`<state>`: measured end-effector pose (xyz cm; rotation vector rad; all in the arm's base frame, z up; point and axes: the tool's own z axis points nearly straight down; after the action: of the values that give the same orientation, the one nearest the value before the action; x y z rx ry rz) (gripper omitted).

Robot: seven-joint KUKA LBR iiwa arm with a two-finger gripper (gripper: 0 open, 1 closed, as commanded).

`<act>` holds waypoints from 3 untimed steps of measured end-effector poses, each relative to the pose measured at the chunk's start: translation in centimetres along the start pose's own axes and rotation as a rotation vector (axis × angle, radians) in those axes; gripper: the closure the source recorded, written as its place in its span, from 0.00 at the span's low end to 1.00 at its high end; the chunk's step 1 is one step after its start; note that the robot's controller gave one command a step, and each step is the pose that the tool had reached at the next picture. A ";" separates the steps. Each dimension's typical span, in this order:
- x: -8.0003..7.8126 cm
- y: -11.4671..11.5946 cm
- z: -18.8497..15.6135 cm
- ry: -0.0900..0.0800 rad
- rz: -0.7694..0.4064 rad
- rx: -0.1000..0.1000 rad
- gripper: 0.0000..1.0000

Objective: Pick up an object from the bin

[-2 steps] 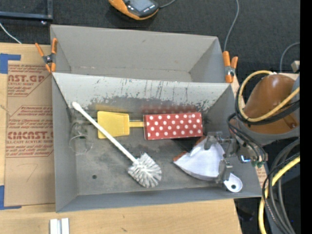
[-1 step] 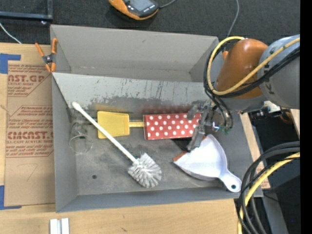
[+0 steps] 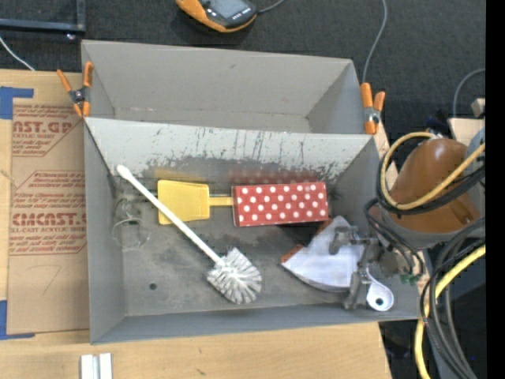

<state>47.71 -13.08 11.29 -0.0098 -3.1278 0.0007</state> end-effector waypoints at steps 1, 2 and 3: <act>-8.8 5.5 3.5 -0.010 0.205 -0.005 0.00; -0.4 0.9 4.3 0.000 0.141 0.000 1.00; -0.4 0.9 4.3 0.000 0.140 0.000 1.00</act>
Offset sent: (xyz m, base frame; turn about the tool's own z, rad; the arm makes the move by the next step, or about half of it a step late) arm 0.0037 0.0087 -0.0429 0.1390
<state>48.09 -12.20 6.98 -0.2279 -3.1199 0.0023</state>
